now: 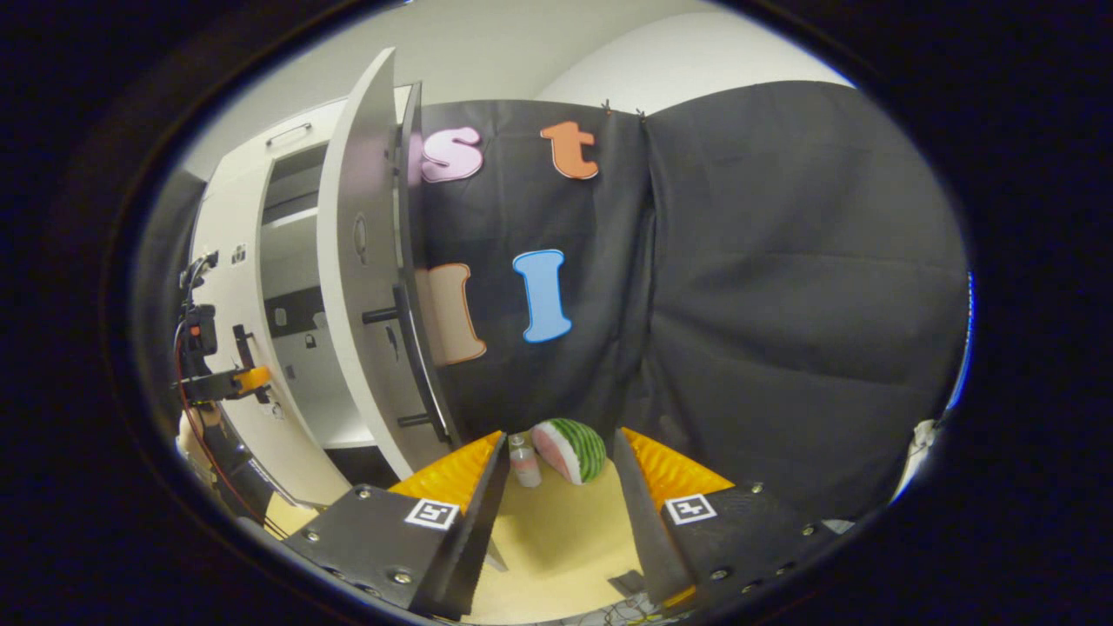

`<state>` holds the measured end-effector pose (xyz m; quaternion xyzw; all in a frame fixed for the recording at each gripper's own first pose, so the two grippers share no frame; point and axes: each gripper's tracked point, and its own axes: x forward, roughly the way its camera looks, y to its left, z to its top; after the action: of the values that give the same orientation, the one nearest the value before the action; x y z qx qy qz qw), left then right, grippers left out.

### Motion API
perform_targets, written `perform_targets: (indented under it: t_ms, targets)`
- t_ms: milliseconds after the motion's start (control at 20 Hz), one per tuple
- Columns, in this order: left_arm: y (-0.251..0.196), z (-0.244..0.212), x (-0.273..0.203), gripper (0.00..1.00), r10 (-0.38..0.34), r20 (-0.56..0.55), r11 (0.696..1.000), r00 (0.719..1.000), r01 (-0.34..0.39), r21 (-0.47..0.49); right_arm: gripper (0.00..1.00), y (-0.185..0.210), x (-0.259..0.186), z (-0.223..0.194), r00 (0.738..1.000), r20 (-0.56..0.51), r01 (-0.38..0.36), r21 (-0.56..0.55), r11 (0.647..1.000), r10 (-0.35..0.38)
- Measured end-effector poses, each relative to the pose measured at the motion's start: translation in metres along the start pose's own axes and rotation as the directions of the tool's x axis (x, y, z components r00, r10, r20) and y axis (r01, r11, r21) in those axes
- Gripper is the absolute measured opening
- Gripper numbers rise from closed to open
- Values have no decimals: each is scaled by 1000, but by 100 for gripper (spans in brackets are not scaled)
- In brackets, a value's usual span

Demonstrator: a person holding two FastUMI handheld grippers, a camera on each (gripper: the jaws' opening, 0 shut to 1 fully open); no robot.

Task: Open the right door of the double-door shoe cabinet with the right hand, and open the left door with the left hand.

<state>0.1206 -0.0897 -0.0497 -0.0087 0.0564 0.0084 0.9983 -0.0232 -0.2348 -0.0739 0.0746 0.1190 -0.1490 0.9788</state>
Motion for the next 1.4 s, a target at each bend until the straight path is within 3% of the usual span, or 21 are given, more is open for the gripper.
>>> perform_targets:
  t_ms: [200,250,450,500,550,600,700,1100,1200,1400]
  targets:
    - [2,-2,-12,23,-12,-5,1000,1000,12,-4,71,3,-7,-3,1000,-2,-15,4,1000,15]
    - [3,-2,-15,23,-16,-6,1000,1000,16,-7,67,4,-7,-3,1000,-5,-19,3,1000,19]
    - [7,-4,-29,23,-34,-9,999,999,34,-6,67,11,-10,-4,999,-12,-42,4,999,42]
    - [7,-4,-33,23,-39,-12,999,999,39,-8,71,12,-11,-5,999,-12,-48,5,999,48]
    - [7,-5,-33,23,-44,-14,999,999,43,-11,67,14,-12,-6,998,-13,-54,6,999,54]
    - [8,-6,-35,23,-46,-16,999,999,46,-12,71,16,-13,-6,998,-13,-59,5,998,59]
    - [9,-7,-41,23,-50,-20,999,999,50,-11,67,18,-16,-8,998,-16,-65,5,998,65]
    - [19,-9,-66,23,-66,-26,998,997,65,-14,67,26,-29,-13,996,-27,-83,13,996,83]
    - [22,-10,-73,23,-69,-28,997,997,69,-19,71,30,-32,-12,995,-26,-92,15,996,92]
    - [28,-11,-82,23,-76,-22,997,997,76,-22,67,37,-41,-16,994,-28,-101,0,995,101]
